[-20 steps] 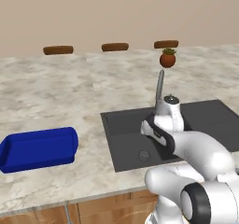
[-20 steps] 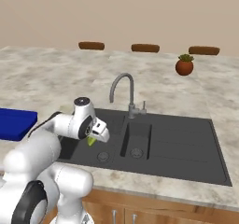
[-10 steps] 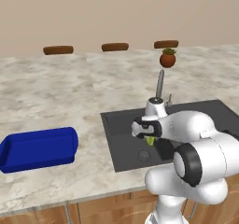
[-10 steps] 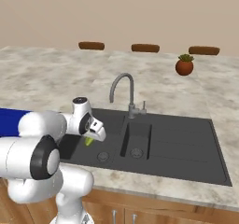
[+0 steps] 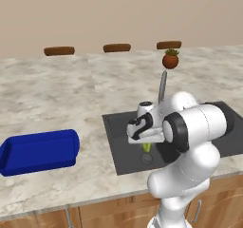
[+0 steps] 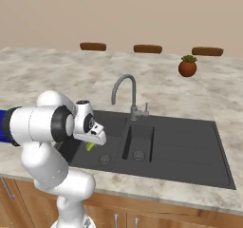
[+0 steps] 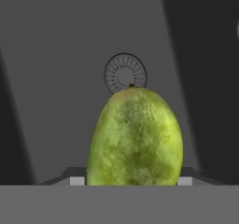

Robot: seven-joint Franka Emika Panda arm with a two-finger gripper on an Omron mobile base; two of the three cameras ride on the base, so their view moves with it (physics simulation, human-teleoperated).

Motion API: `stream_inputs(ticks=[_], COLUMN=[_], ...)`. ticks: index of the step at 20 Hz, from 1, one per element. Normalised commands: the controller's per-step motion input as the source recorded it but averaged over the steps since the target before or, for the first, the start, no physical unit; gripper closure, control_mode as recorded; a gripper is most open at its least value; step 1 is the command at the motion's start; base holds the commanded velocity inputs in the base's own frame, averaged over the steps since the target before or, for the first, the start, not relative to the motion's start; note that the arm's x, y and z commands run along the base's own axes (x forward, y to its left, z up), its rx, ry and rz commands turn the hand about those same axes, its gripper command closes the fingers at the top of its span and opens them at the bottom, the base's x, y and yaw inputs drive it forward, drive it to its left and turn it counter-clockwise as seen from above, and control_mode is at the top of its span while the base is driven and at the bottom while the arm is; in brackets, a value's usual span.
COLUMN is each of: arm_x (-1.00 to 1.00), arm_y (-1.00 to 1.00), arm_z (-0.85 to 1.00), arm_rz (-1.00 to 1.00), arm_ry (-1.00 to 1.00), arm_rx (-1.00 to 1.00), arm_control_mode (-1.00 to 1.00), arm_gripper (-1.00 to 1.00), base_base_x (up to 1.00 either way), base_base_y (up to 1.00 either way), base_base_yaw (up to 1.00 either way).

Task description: Pick up all produce items and place them in the sink. Turn on the sink faucet to wash them. Then turn the sink off and put them in the tray.

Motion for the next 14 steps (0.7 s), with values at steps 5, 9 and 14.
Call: stream_inputs(ticks=[5,9,14], arm_x=[0.08,0.14,0.21], arm_y=[-0.02,0.00,0.00], arm_z=[-0.45,-0.35,-0.28], arm_rz=[0.00,0.00,0.00], arm_ry=[0.06,0.06,0.05], arm_rx=[0.00,0.00,0.00], arm_control_mode=[-1.00,-1.00,-1.00], arm_gripper=[1.00,1.00,1.00], base_base_x=[0.00,0.00,0.00], base_base_y=[0.00,0.00,0.00], base_base_yaw=[0.00,0.00,0.00])
